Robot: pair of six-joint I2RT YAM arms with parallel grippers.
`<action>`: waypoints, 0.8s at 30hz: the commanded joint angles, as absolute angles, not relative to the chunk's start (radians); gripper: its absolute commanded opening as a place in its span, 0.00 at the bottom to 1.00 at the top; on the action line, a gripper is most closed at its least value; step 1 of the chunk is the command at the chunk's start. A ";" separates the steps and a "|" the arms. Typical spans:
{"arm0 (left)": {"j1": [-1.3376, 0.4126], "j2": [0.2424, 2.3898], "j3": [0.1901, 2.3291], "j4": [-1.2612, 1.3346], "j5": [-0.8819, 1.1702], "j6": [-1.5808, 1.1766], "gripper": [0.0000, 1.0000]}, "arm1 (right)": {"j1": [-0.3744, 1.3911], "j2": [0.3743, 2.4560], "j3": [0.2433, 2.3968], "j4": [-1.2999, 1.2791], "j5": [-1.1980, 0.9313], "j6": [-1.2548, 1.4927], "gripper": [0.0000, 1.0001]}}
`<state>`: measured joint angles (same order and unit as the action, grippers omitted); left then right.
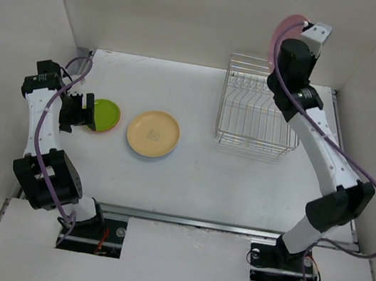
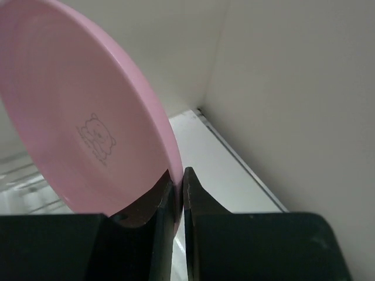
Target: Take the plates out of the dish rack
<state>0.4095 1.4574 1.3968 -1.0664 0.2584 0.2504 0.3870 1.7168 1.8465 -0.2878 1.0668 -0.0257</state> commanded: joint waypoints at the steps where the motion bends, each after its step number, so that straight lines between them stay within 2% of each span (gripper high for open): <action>1: 0.410 1.408 1.422 -1.091 0.291 0.261 0.75 | 0.517 1.603 1.766 -0.153 0.983 -0.100 0.00; 3: 0.410 1.408 1.413 -1.091 0.302 0.252 0.75 | 0.576 1.578 1.724 -0.210 0.809 -0.068 0.00; 4: 0.410 1.408 1.413 -1.091 0.302 0.252 0.75 | 0.619 1.578 1.724 -0.245 0.597 -0.039 0.00; 6: 0.410 1.399 1.413 -1.091 0.302 0.252 0.75 | 0.643 1.637 1.715 -0.320 0.375 0.064 0.00; 7: 0.410 1.399 1.413 -1.091 0.302 0.252 0.75 | 0.655 1.661 1.715 -0.321 0.171 0.089 0.00; 11: 0.410 1.390 1.413 -1.100 0.293 0.252 0.75 | 0.692 1.820 1.729 -0.296 -0.122 0.188 0.00; 16: 0.410 1.379 1.393 -1.100 0.269 0.270 0.75 | 0.710 2.069 1.871 -0.323 -0.221 0.259 0.00; 22: 0.410 1.379 1.362 -1.082 0.250 0.279 0.75 | 0.710 2.175 1.885 -0.333 -0.268 0.278 0.00; 23: 0.410 1.379 1.362 -1.081 0.250 0.279 0.75 | 0.710 2.199 1.885 -0.344 -0.278 0.287 0.03; 24: 0.410 1.379 1.362 -1.081 0.250 0.279 0.75 | 0.710 2.212 1.885 -0.344 -0.278 0.287 0.23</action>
